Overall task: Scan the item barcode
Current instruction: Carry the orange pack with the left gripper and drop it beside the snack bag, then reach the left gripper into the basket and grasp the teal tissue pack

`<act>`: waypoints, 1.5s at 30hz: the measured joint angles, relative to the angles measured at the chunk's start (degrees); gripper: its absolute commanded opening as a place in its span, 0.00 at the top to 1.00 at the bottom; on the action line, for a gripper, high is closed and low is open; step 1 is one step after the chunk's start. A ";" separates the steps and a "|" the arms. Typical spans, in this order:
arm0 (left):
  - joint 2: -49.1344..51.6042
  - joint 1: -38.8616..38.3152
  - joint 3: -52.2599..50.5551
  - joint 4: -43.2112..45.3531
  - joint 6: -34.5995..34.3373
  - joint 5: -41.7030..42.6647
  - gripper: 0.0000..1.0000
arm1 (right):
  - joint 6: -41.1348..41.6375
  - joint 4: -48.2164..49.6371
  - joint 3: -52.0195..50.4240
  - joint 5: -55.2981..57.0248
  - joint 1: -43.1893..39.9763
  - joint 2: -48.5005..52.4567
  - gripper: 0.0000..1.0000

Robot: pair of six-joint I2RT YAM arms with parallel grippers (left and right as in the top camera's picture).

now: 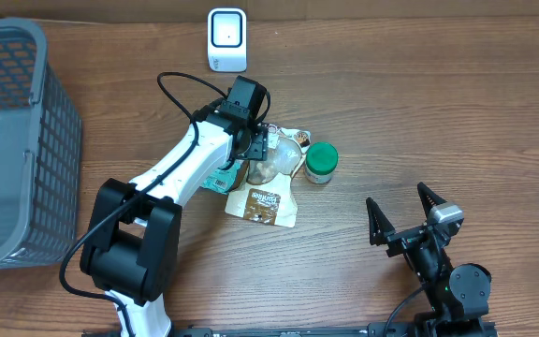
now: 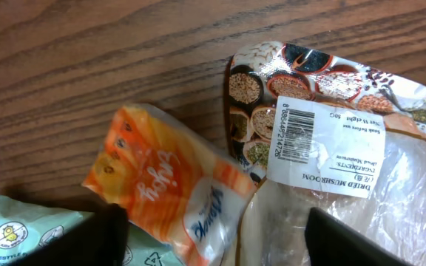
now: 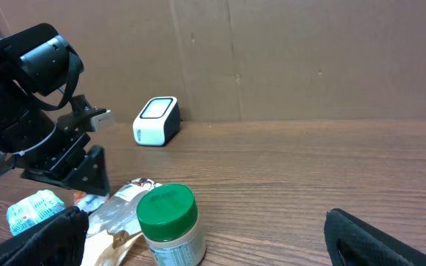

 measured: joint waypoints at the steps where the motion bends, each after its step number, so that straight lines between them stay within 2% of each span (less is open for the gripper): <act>1: 0.00 0.02 0.07 -0.35 -0.11 0.00 0.18 | 0.00 -0.04 0.00 -0.02 0.00 0.00 0.00; 5: -0.02 0.07 1.92 -6.03 -0.22 0.04 0.18 | 0.02 -0.04 0.00 -0.02 0.00 0.00 0.00; 8: -0.24 0.31 7.19 -12.70 -0.22 0.02 0.15 | 0.00 0.00 0.00 0.00 0.00 0.00 0.00; 9: -0.70 0.35 9.49 -14.67 -0.17 0.00 0.13 | 0.04 -0.02 0.00 -0.02 0.02 0.00 0.00; 10: -1.27 0.52 11.72 -16.61 -0.15 0.00 0.01 | 0.02 -0.04 0.00 -0.02 0.00 0.00 0.00; 19: -15.54 6.12 30.97 -32.33 0.94 -2.14 0.00 | 0.00 -0.04 0.00 0.00 0.00 0.00 0.00; 25: -24.02 18.45 35.23 -40.35 1.99 -3.13 0.00 | 0.00 -0.04 0.00 0.00 0.02 0.00 0.00; 32: -27.34 40.74 35.30 -44.04 1.92 -3.06 0.00 | 0.02 -0.04 0.00 0.00 0.00 0.00 0.00; 38: -27.32 55.98 30.36 -41.33 1.14 -2.29 0.04 | 0.00 -0.02 0.00 -0.02 0.00 0.00 0.00; 45: -24.94 64.02 19.58 -35.89 -0.02 0.00 0.04 | 0.00 -0.04 0.00 0.00 0.00 0.00 0.00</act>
